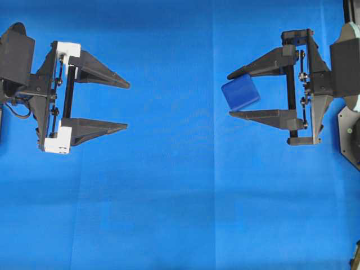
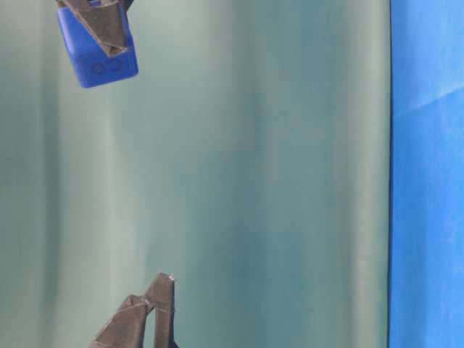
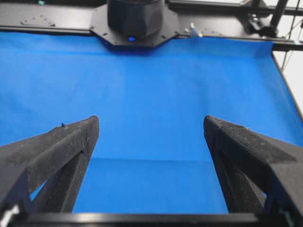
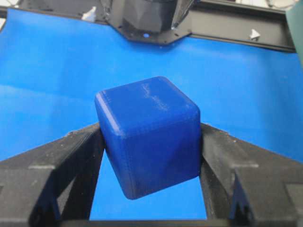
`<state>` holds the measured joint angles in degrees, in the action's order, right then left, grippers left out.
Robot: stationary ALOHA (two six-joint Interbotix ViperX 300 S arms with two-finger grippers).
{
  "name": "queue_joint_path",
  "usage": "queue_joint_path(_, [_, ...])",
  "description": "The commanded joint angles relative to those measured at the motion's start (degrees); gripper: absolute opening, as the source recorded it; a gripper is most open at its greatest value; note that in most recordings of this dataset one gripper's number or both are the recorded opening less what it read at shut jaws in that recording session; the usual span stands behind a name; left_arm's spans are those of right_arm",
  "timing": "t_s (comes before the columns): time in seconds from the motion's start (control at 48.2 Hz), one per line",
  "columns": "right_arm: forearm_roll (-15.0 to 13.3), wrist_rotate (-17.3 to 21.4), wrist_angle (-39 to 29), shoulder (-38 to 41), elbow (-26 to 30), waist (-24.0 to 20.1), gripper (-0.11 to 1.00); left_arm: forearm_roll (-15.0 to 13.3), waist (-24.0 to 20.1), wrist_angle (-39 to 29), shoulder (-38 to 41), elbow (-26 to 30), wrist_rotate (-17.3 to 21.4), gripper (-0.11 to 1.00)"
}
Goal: Handover the blue block to the right arm after grasping it with the left arm, then place it in the designated position.
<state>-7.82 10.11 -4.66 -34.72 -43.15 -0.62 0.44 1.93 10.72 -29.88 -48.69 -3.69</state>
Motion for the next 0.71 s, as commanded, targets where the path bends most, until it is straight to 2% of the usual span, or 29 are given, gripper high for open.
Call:
queue_joint_path(0.0, [0.18, 0.09, 0.26, -0.09, 0.70, 0.09, 0.44, -0.09, 0.18, 0.53, -0.35, 1.14, 0.00, 0.93])
queue_joint_path(0.436, [0.18, 0.18, -0.79, 0.00, 0.70, 0.09, 0.44, -0.09, 0.18, 0.62, -0.35, 1.14, 0.00, 0.93])
queue_joint_path(0.685, [0.79, 0.44, -7.29, 0.00, 0.62, 0.09, 0.44, -0.09, 0.18, 0.53, -0.35, 1.14, 0.00, 0.93])
